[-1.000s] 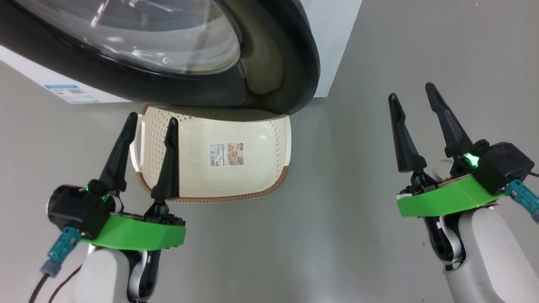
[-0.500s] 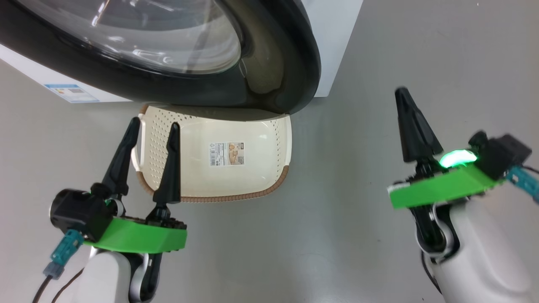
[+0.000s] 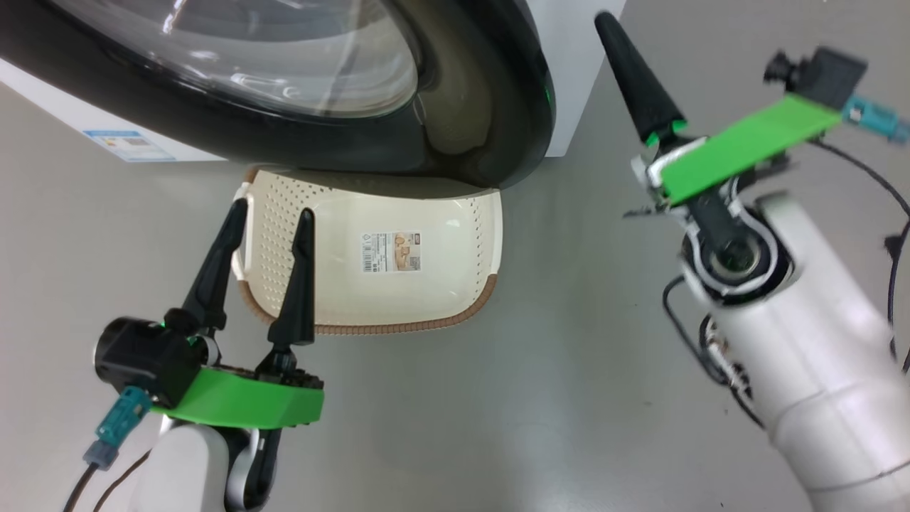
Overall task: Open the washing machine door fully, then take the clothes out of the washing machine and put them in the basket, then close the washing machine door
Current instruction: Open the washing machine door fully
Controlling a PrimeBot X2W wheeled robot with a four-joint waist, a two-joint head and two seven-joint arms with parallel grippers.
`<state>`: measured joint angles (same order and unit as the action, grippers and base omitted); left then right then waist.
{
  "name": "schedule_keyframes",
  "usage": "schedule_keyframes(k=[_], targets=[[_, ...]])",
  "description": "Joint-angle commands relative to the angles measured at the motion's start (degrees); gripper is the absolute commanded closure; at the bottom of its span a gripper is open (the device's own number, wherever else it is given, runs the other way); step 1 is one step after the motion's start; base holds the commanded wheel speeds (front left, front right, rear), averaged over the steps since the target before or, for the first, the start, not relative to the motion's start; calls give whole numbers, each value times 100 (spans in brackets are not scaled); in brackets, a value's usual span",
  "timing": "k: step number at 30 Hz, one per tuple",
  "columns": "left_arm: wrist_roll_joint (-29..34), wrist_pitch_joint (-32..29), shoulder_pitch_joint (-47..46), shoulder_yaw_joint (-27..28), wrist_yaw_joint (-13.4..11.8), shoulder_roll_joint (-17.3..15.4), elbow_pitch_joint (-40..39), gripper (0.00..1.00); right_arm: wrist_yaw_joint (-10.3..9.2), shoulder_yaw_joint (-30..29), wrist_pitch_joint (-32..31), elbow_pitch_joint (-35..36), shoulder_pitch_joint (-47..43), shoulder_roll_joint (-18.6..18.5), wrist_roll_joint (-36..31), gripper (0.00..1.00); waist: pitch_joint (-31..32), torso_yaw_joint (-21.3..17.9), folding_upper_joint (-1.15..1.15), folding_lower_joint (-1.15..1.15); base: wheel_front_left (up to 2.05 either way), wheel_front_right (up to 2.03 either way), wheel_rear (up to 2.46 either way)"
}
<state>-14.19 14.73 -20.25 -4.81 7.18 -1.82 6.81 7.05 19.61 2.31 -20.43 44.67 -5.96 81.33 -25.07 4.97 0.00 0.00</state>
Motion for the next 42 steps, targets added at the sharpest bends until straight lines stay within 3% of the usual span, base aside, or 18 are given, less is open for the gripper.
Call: schedule_keyframes(k=[1,11,20,27,42], targets=[[1,27,-90,147,31,-106,-132,0,44,98,-106,115,70,74,146,100,-18,30,0,0,0,0,0],[-38,27,-122,124,31,-106,-136,0,44,-262,-2374,-653,944,56,1899,100,-56,127,0,0,0,0,0],[-60,27,-124,107,31,-106,-124,0,44,-234,-3880,-1213,1383,127,2182,100,-31,195,0,0,0,0,0],[-82,27,-49,166,29,-106,-98,0,44,-155,-4568,-1091,1171,155,2060,100,99,249,0,0,0,0,0],[-119,27,261,214,-36,-106,13,0,44,26,-5034,-594,118,288,1932,100,782,404,0,0,0,0,0]])
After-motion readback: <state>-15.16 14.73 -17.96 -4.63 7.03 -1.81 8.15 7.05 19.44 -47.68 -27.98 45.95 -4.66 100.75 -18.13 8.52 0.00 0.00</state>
